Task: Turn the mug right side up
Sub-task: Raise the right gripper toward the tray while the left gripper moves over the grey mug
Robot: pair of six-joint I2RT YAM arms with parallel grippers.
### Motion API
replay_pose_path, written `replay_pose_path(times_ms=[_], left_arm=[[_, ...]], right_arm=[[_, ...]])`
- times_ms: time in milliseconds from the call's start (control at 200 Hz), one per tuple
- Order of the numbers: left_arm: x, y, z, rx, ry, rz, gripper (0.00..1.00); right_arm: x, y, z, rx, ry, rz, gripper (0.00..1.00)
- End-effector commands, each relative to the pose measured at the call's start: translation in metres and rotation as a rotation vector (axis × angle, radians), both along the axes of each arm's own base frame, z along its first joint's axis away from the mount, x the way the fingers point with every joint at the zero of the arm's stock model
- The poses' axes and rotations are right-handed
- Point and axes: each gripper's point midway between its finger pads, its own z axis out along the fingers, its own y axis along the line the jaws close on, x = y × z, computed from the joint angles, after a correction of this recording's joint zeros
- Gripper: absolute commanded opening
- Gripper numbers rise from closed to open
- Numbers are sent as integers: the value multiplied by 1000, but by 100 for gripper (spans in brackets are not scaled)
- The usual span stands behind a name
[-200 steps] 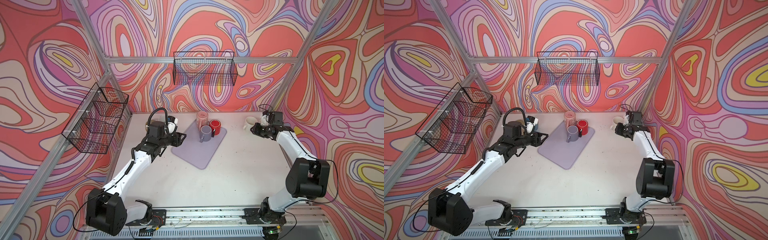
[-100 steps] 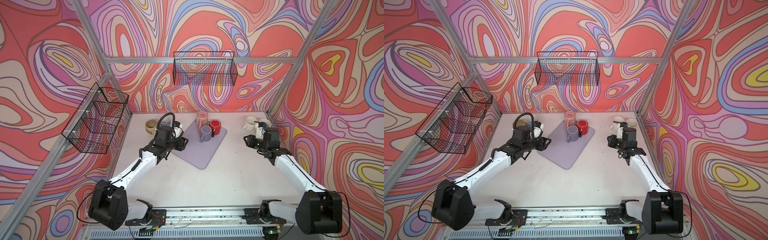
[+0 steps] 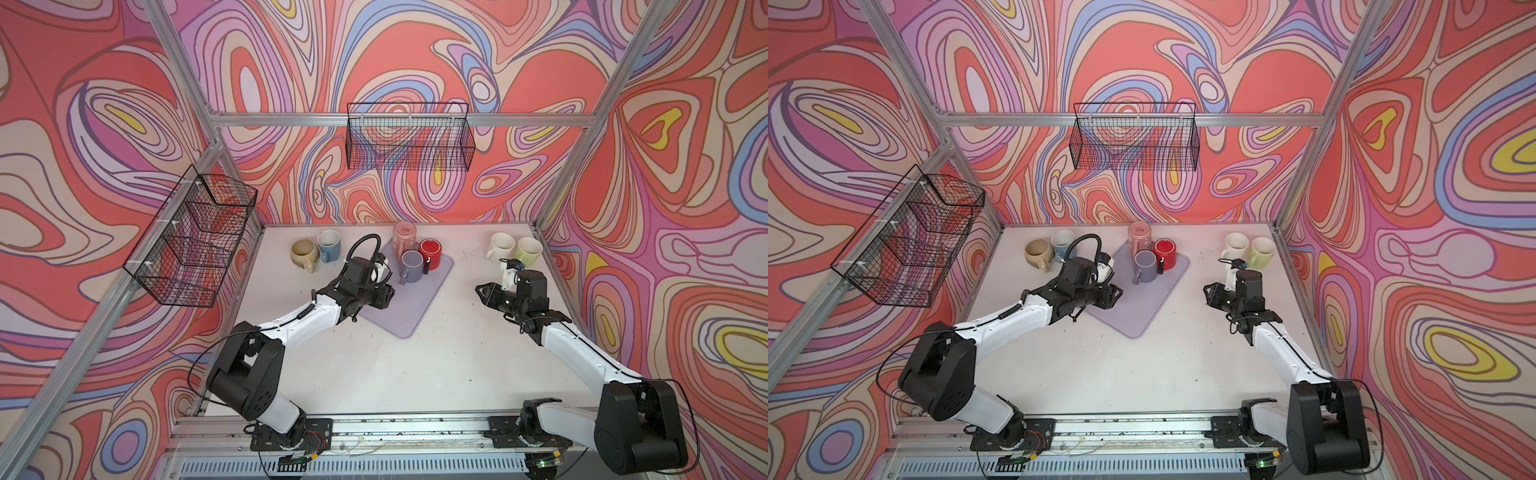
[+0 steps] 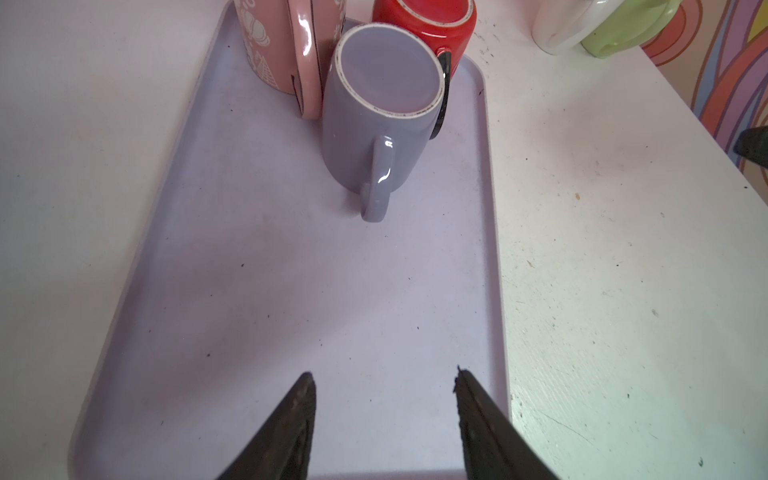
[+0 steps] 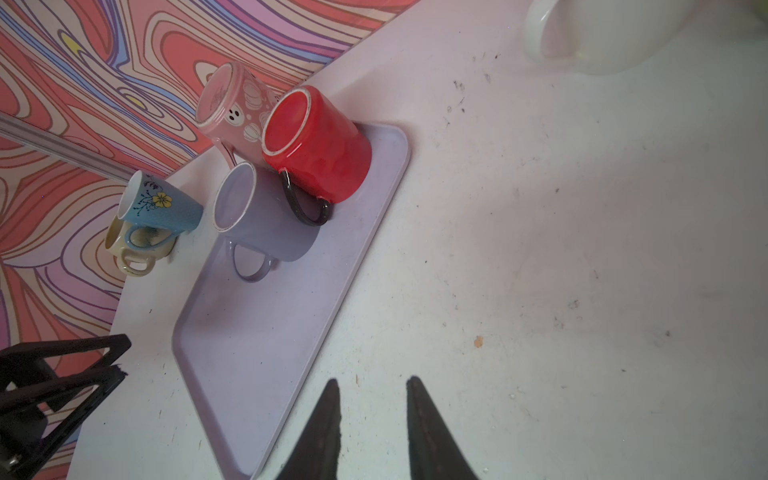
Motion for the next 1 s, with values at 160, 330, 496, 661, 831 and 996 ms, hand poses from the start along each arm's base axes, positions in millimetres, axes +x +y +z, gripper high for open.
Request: replay_pose_path(times_ms=[160, 330, 496, 661, 831, 996], left_arm=[[32, -28, 3, 16, -68, -29, 59], [48, -40, -6, 39, -68, -34, 59], [63, -49, -17, 59, -58, -33, 57], [71, -58, -27, 61, -35, -45, 55], [77, -63, -43, 85, 3, -47, 50], [82, -63, -53, 104, 31, -23, 44]], right_arm=[[-3, 4, -5, 19, -9, 3, 28], [-4, 4, -8, 24, -2, 5, 28], [-5, 4, -8, 26, -4, -1, 28], [-6, 3, -10, 23, -1, -5, 28], [-7, 2, -12, 19, 7, -7, 28], [-7, 2, -13, 22, 8, -8, 28]])
